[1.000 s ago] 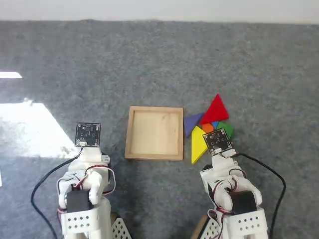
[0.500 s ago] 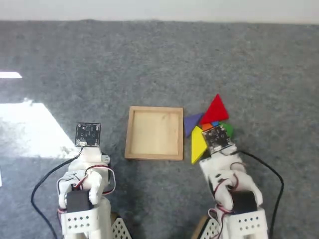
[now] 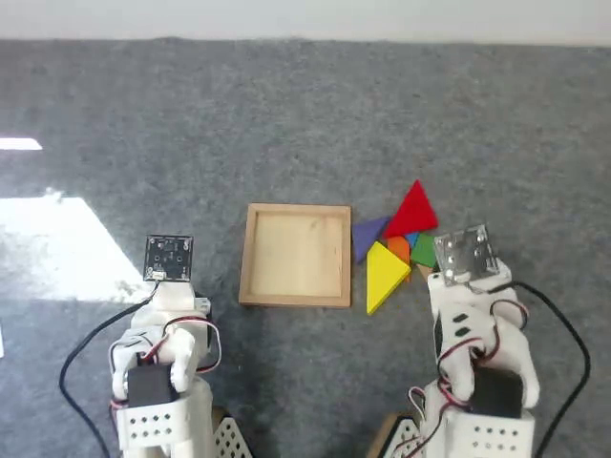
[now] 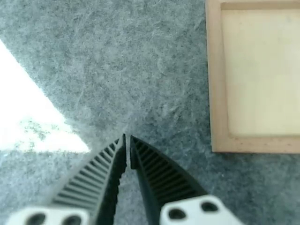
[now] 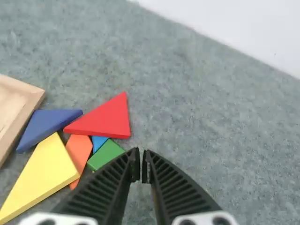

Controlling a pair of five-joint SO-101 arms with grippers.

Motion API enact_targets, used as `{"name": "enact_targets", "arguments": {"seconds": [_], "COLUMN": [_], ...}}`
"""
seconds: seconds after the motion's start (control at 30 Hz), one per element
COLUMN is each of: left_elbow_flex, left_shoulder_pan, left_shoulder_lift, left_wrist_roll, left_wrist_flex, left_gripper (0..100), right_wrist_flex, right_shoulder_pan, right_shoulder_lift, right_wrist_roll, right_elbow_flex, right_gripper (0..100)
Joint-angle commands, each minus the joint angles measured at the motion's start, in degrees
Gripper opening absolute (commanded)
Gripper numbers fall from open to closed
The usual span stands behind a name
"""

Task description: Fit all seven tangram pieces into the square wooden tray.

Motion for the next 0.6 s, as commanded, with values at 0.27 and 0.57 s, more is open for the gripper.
{"name": "enact_targets", "arguments": {"seconds": [0.27, 0.57], "left_elbow_flex": [-0.7, -0.7], "left_shoulder_pan": [0.2, 0.2], "left_shoulder_lift": [-1.1, -1.1], "left_wrist_roll": [0.1, 0.1], "left_wrist_flex": [0.2, 0.2], "left_gripper": [1, 1], "right_wrist_flex": [2.8, 8.8], "right_shoulder_pan": [0.2, -10.9], "right_shoulder_lift": [52.7, 74.5], "right_wrist_roll": [-8.2, -21.2], "right_elbow_flex": [-36.0, -43.7], "right_gripper": [5.2, 17.3]}}
